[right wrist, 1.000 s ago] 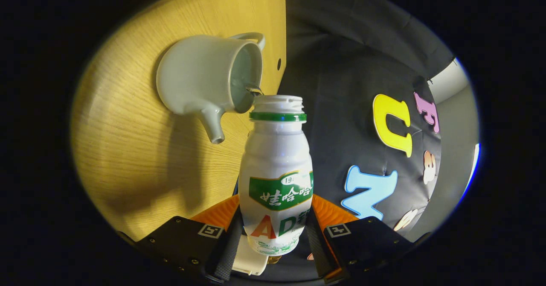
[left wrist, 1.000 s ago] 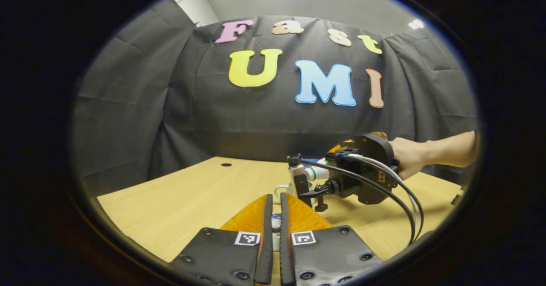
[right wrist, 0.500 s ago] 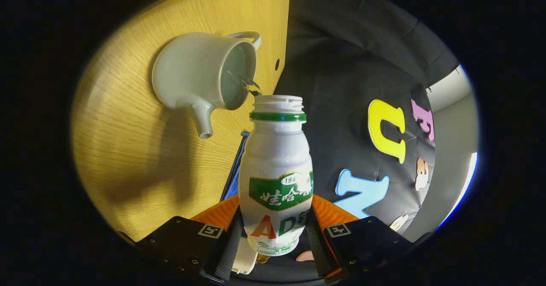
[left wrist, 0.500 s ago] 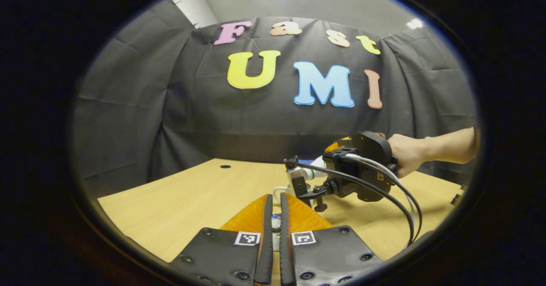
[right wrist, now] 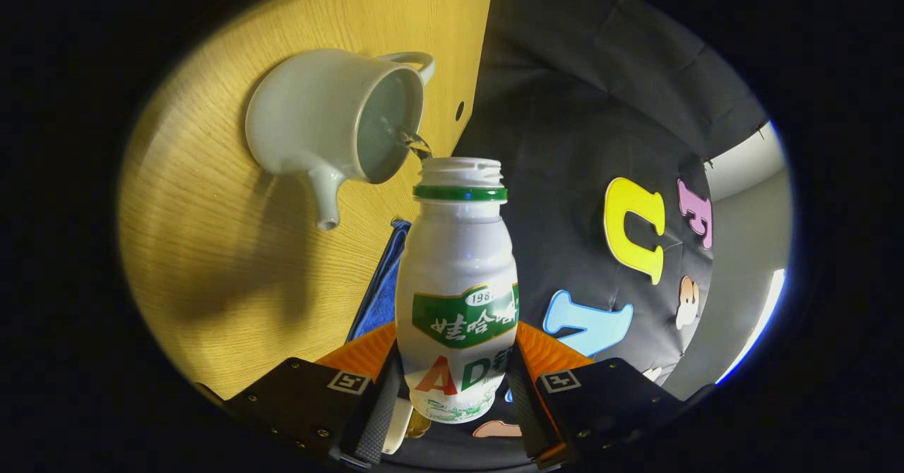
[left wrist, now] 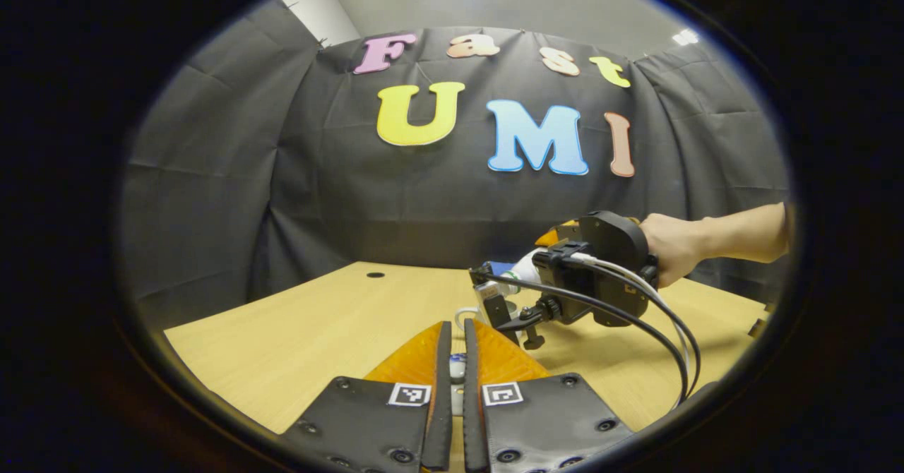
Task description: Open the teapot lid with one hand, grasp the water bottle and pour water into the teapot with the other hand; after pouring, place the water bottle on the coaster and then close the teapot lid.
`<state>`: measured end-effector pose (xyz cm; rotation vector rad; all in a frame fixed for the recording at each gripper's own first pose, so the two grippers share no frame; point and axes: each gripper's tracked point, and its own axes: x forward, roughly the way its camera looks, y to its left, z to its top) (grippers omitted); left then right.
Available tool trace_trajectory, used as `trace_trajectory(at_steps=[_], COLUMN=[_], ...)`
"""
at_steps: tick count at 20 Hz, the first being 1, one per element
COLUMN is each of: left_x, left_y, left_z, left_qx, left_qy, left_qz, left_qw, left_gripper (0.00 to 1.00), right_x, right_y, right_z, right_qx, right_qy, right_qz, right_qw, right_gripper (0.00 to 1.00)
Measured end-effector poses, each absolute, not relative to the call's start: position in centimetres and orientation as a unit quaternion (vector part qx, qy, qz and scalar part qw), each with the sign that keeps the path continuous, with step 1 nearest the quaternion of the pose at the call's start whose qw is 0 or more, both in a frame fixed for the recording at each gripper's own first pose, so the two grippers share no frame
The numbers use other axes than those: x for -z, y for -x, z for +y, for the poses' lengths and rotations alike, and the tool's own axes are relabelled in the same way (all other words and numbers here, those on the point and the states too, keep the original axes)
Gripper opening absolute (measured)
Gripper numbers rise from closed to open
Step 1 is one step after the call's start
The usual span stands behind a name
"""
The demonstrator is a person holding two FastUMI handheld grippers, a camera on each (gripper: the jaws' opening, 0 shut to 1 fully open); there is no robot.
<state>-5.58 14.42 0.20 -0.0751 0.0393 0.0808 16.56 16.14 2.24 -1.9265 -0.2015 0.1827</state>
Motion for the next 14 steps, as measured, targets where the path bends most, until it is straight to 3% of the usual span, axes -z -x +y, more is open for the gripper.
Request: trace_trajectory(at_steps=[4, 5, 6, 9, 13, 14], left_x=[-0.2, -0.3, -0.2, -0.1, -0.4, -0.3], left_y=[5.8, 5.8, 5.8, 5.9, 6.1, 6.2], left_z=[14.6, 14.7, 14.5, 14.5, 14.5, 14.6], left_qx=[-0.044, -0.045, -0.044, -0.045, -0.046, -0.046], left_qy=[0.040, 0.040, 0.041, 0.036, 0.035, 0.035], left_qz=[0.019, 0.019, 0.020, 0.020, 0.018, 0.018], left_qw=[0.998, 0.998, 0.998, 0.998, 0.998, 0.998], left_gripper=[0.13, 0.17, 0.13, 0.17, 0.17, 0.13], right_x=[-2.6, -2.6, -2.7, -3.1, -3.4, -3.4], right_y=[-16.5, -16.4, -16.2, -16.1, -16.1, -16.1], right_z=[16.4, 16.5, 16.7, 16.9, 17.0, 17.1], right_qx=[-0.073, -0.074, -0.074, -0.072, -0.070, -0.070], right_qy=[0.825, 0.826, 0.828, 0.836, 0.844, 0.845], right_qz=[-0.096, -0.097, -0.098, -0.108, -0.115, -0.115], right_qw=[0.552, 0.550, 0.547, 0.533, 0.520, 0.517], right_gripper=[0.72, 0.72, 0.72, 0.72, 0.72, 0.72])
